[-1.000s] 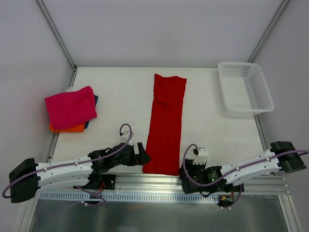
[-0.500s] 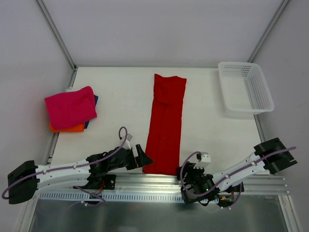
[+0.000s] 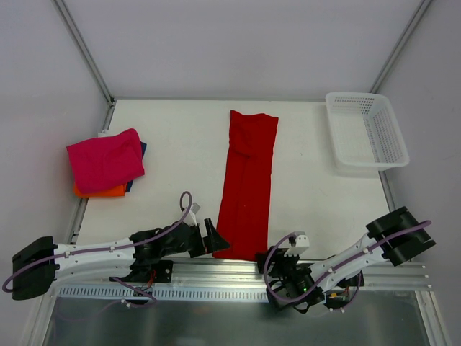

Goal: Fold and stack the t-shirts
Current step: Fold the tshirt

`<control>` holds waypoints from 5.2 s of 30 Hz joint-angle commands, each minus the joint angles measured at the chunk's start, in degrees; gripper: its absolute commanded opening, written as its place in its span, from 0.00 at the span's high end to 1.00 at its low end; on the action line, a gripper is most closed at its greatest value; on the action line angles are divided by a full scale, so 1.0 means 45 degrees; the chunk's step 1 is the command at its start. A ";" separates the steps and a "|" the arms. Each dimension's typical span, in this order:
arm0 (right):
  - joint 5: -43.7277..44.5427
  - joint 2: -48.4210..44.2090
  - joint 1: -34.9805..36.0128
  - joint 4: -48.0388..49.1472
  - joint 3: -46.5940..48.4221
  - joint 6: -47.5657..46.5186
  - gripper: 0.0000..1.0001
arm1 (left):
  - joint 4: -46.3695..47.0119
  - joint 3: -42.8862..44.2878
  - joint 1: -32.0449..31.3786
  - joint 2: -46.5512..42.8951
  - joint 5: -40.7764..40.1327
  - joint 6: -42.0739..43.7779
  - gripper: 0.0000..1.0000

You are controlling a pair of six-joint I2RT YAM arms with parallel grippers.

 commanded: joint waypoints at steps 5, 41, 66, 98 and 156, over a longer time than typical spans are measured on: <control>-0.0841 -0.0068 0.0301 0.0937 0.0418 0.1351 0.29 | -0.1749 -0.1128 -0.0311 0.0448 0.0004 -0.0136 0.03; -0.0158 0.0948 0.0419 0.0429 0.0067 0.3168 0.33 | -0.0090 -0.1442 -0.0448 0.2828 -0.0837 -0.0410 0.24; 0.1090 0.1554 0.0770 -0.1719 0.0242 0.5650 0.22 | 0.1630 -0.0269 -0.0760 0.6504 -0.0054 -0.0077 0.32; 0.2985 0.0459 -0.0479 -0.6934 0.3291 0.3395 0.20 | -0.8818 0.4357 -0.2186 0.5565 -0.3628 -0.0741 0.28; -0.4728 0.6436 -0.3547 -0.3945 0.9286 -0.7380 0.99 | -0.9269 0.7426 -0.2479 0.5956 -0.6500 0.0568 1.00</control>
